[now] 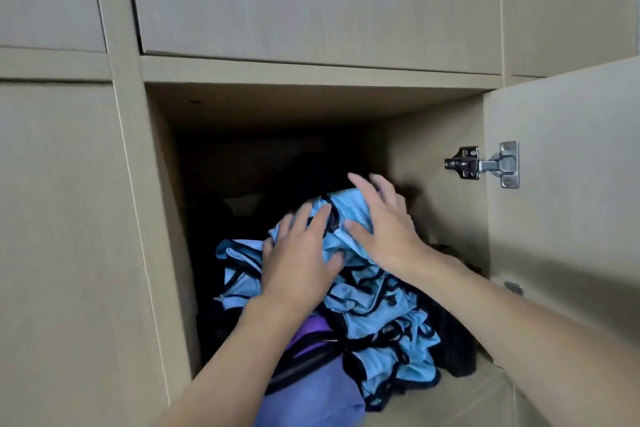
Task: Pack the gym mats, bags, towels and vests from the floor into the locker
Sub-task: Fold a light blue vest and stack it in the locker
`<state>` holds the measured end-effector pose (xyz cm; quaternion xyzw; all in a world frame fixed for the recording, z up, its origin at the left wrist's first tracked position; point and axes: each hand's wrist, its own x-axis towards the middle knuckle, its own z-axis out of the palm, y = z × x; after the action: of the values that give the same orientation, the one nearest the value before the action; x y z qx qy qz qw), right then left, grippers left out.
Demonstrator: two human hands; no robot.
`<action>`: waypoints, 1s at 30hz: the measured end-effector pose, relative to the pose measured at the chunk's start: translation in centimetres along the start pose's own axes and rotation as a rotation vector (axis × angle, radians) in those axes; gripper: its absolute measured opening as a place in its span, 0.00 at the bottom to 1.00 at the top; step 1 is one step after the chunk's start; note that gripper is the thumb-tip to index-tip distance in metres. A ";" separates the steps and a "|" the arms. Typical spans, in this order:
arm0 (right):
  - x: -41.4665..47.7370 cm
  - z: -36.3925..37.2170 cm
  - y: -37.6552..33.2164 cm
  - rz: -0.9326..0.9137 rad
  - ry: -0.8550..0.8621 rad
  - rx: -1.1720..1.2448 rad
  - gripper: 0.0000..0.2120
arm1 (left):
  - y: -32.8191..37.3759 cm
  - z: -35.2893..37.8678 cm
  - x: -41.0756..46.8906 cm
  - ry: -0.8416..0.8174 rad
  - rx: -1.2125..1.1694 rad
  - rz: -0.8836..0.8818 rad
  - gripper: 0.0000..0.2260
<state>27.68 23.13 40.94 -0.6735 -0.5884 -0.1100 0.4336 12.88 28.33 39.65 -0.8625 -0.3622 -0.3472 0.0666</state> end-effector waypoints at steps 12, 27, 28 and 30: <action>-0.1 2.4 3.2 0.066 -0.305 -0.218 0.29 | -1.5 4.5 -0.5 -0.082 0.181 -0.077 0.32; -0.7 3.0 3.7 0.081 -0.273 -0.011 0.30 | -1.6 2.3 -0.3 -0.276 0.131 -0.090 0.36; -0.8 2.6 3.5 0.081 -0.266 -0.029 0.30 | -1.5 1.9 -0.5 -0.273 0.116 -0.090 0.36; -1.1 1.6 2.7 0.078 -0.266 -0.085 0.30 | -1.3 1.2 -0.9 -0.270 0.084 -0.091 0.37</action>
<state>29.18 23.69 38.05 -0.7222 -0.6089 -0.0279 0.3269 12.15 29.18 37.99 -0.8805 -0.4207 -0.2152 0.0378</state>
